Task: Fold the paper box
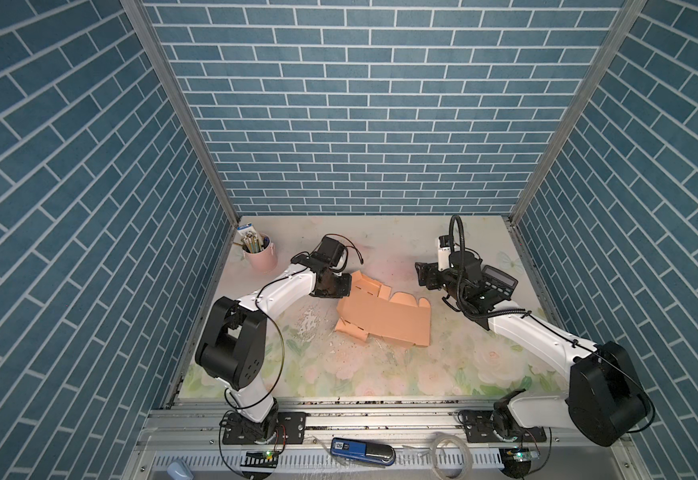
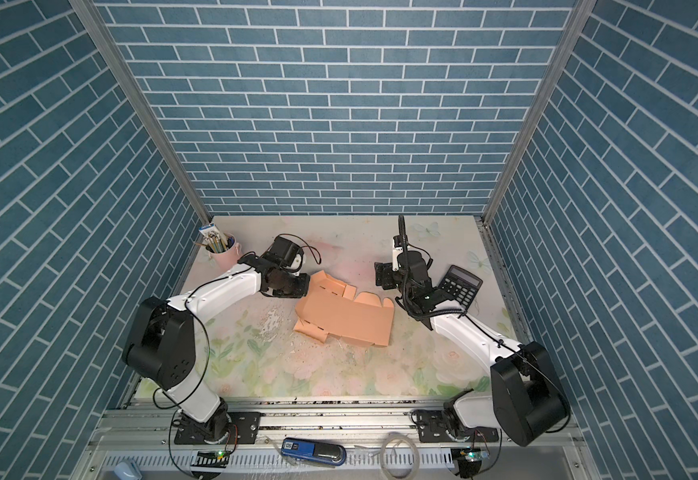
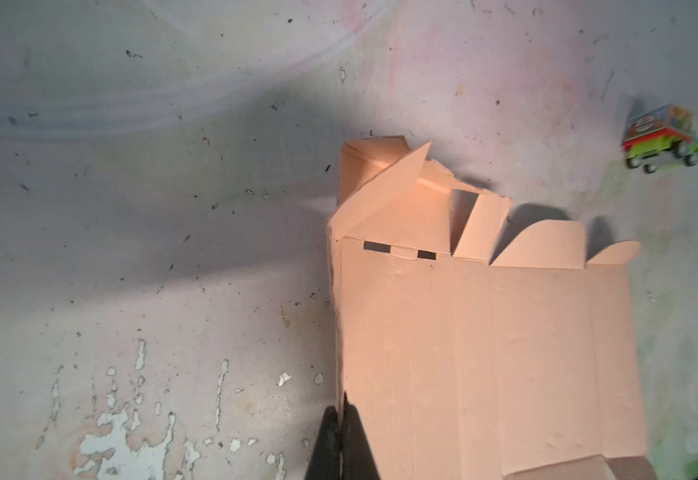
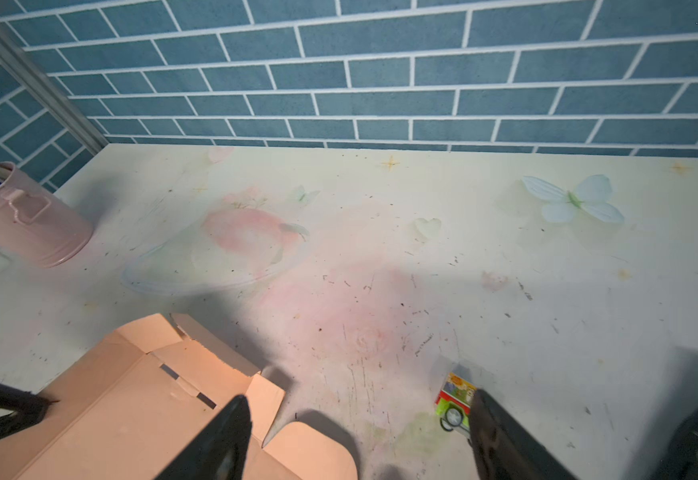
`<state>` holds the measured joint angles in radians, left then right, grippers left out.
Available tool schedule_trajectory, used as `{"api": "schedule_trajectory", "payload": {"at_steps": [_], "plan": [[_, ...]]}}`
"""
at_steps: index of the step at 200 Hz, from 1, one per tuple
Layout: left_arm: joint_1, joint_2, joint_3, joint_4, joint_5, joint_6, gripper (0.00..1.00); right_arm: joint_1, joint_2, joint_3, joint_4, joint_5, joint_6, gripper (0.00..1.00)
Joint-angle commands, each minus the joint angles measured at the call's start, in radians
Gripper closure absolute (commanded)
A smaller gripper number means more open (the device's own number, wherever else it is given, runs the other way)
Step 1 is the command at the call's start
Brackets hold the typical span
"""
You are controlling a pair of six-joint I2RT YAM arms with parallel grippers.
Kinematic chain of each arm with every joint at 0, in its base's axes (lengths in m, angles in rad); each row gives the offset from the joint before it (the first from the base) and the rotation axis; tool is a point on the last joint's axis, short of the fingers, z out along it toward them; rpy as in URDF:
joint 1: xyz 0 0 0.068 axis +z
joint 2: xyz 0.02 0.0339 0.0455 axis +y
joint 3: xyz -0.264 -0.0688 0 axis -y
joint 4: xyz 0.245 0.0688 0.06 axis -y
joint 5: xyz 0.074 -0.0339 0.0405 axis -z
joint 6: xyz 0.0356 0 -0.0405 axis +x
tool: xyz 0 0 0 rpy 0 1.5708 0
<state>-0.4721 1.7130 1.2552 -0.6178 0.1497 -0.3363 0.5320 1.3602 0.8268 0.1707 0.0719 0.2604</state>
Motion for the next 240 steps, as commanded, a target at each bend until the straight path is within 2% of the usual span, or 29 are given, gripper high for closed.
{"api": "schedule_trajectory", "payload": {"at_steps": [1,47,64,89,143,204,240], "plan": [[-0.033,0.035,0.039,-0.090,-0.211,0.055,0.95,0.000,0.047,0.002,0.070,-0.101,-0.040,0.18],[-0.113,0.061,0.056,-0.075,-0.449,0.044,0.95,-0.001,0.120,-0.014,0.162,-0.154,-0.052,0.18],[-0.146,0.057,0.049,-0.053,-0.533,0.039,0.95,-0.001,0.145,-0.020,0.207,-0.213,-0.059,0.18],[-0.183,0.049,0.027,-0.016,-0.623,0.031,0.95,-0.001,0.171,-0.034,0.273,-0.250,-0.067,0.17],[-0.191,0.035,-0.040,0.081,-0.613,0.044,0.94,-0.018,0.209,-0.065,0.348,-0.266,-0.075,0.17],[-0.197,0.045,-0.047,0.121,-0.575,0.070,0.94,-0.056,0.268,-0.089,0.511,-0.380,-0.062,0.16],[-0.197,0.036,-0.048,0.135,-0.550,0.102,0.92,-0.064,0.329,-0.067,0.519,-0.424,-0.092,0.16]]}}
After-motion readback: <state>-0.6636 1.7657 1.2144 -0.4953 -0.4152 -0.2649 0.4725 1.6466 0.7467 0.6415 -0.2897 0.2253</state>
